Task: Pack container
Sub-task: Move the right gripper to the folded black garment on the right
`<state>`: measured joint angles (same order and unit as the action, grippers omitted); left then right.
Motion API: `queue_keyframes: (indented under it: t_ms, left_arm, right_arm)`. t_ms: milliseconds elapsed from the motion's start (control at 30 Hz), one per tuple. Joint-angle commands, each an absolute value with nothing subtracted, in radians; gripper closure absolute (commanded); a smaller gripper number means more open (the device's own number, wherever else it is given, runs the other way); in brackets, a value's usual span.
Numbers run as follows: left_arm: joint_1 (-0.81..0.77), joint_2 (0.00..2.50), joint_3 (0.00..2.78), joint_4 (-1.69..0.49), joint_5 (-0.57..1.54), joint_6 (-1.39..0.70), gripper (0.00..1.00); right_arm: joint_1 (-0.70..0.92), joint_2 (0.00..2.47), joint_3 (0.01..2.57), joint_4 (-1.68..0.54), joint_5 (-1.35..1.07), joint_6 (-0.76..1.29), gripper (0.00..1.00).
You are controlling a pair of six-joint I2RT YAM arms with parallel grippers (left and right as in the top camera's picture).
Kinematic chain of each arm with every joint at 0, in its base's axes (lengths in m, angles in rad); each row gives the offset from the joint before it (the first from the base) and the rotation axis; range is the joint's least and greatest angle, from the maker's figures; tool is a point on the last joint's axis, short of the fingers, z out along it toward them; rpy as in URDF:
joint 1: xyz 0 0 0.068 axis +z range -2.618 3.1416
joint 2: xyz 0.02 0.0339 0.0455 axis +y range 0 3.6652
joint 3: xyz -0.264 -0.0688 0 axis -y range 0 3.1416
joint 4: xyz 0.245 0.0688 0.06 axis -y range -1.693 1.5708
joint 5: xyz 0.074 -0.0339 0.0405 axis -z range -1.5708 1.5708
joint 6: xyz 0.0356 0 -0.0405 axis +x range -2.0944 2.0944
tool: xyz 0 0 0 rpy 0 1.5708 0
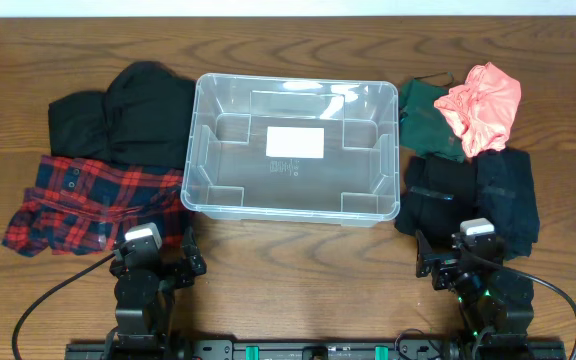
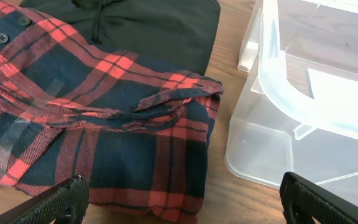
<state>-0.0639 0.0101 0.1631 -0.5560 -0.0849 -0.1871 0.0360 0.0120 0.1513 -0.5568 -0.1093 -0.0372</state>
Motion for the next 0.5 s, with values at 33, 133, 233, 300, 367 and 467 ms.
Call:
queue_keyframes:
  t_ms: [33,133,233,300,367,467]
  left_arm:
    - [-0.070,0.003,0.148,-0.552,-0.086,-0.197,0.02]
    - [-0.070,0.003,0.148,-0.552,-0.086,-0.197,0.02]
    - [-0.070,0.003,0.148,-0.551,-0.086,-0.197,0.02]
    - [-0.070,0.003,0.148,-0.552,-0.086,-0.197,0.02]
    - [-0.070,0.003,0.148,-0.551,-0.086,-0.197,0.02]
    - [-0.070,0.003,0.148,-0.551,-0.086,-0.197,0.02]
  right_arm:
    - [0.043,0.007,0.148,-0.556,-0.116,-0.038,0.01]
    - [0.043,0.007,0.148,-0.557,-0.116,-0.038,0.01]
    - [0.043,0.007,0.148,-0.557,-0.116,-0.038,0.01]
    - [0.043,0.007,0.148,-0.557,-0.116,-0.038,0.01]
    - [0.043,0.007,0.148,-0.557,-0.116,-0.038,0.01]
    - [0.043,0.007,0.148,-0.557,-0.116,-0.038,0.01]
